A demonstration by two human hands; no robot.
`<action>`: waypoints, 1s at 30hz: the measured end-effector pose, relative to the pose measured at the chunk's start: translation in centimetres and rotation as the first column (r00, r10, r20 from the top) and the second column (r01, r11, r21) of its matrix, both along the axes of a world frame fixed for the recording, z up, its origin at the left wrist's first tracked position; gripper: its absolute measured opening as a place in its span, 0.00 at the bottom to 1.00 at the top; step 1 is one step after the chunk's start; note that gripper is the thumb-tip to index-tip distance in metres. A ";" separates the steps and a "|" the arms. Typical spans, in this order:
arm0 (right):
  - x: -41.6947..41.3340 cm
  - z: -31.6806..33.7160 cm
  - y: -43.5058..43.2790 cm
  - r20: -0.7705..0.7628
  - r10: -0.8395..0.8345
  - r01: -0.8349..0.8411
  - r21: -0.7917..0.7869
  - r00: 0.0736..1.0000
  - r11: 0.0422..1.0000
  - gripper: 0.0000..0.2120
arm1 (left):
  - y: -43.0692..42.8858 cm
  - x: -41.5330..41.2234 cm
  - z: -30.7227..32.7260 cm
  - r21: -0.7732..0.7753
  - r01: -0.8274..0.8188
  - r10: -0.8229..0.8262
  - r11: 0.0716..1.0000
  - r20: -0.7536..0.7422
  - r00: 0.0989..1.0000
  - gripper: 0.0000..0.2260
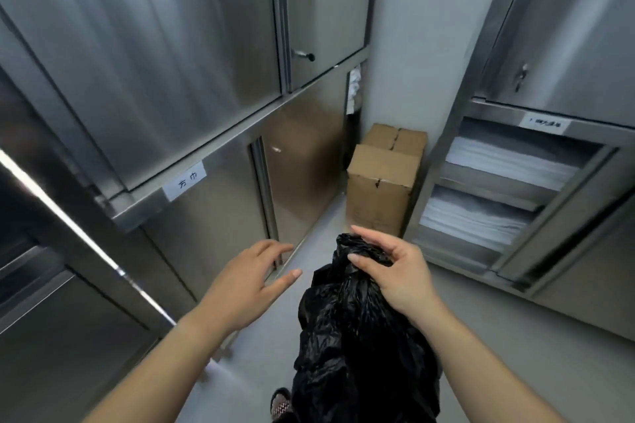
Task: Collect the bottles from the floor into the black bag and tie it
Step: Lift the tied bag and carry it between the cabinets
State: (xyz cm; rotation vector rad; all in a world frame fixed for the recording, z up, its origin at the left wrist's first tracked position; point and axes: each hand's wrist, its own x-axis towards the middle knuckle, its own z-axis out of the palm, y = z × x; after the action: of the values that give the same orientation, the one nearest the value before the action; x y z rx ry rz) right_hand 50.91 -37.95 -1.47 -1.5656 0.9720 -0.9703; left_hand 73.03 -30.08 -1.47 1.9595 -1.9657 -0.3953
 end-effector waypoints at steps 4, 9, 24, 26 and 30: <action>0.6 1.6 -7.2 -0.004 -0.142 0.141 -0.080 0.990 0.987 0.17 | -9.4 2.3 1.2 -0.040 0.120 -0.120 0.992 0.005 0.993 0.26; 1.6 4.1 -15.7 0.030 -0.313 0.314 -0.120 0.949 0.942 0.16 | -19.6 5.3 3.6 -0.079 0.236 -0.237 0.968 -0.002 0.971 0.30; 2.6 14.2 -40.9 0.173 -0.547 0.574 -0.259 0.819 0.777 0.08 | -46.2 10.0 9.1 -0.255 0.350 -0.342 0.901 0.077 0.936 0.30; 2.9 14.4 -43.4 0.183 -0.521 0.552 -0.232 0.834 0.801 0.08 | -48.9 10.1 9.5 -0.282 0.324 -0.325 0.903 0.044 0.945 0.30; 3.0 14.9 -48.0 0.202 -0.479 0.518 -0.245 0.854 0.820 0.09 | -53.5 9.9 10.2 -0.301 0.273 -0.294 0.914 -0.024 0.956 0.29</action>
State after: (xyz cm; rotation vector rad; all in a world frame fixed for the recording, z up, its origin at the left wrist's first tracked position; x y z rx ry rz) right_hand 53.91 -85.92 13.48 -1.4801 1.2200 -1.6319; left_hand 82.95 -83.59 8.71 1.4640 -2.1296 -0.2185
